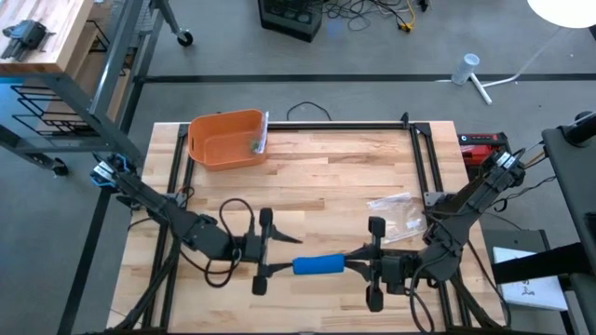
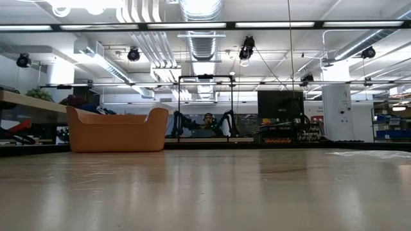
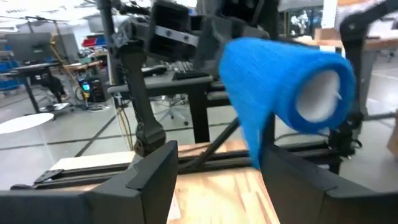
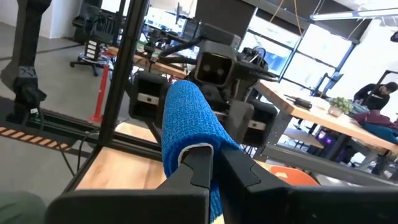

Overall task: Roll bandage
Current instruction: Roll the blue bandage

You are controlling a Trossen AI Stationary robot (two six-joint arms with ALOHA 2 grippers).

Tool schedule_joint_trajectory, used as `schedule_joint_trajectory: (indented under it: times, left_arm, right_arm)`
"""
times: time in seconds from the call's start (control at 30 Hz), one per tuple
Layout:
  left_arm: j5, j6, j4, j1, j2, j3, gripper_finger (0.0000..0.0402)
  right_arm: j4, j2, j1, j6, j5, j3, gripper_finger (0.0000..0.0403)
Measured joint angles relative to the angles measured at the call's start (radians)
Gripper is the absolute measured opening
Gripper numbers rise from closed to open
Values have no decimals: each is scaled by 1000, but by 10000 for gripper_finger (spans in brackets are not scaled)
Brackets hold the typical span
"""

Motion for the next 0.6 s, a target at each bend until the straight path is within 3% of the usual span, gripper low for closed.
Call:
schedule_joint_trajectory:
  times: [0.27, 0.6]
  left_arm:
    - [45, 14, 59, 22, 32, 0, 223]
    - [70, 38, 83, 35, 33, 1, 171]
  right_arm:
    - [0, 0, -22, -12, -3, -1, 2]
    - [0, 1, -54, -2, -3, -2, 3]
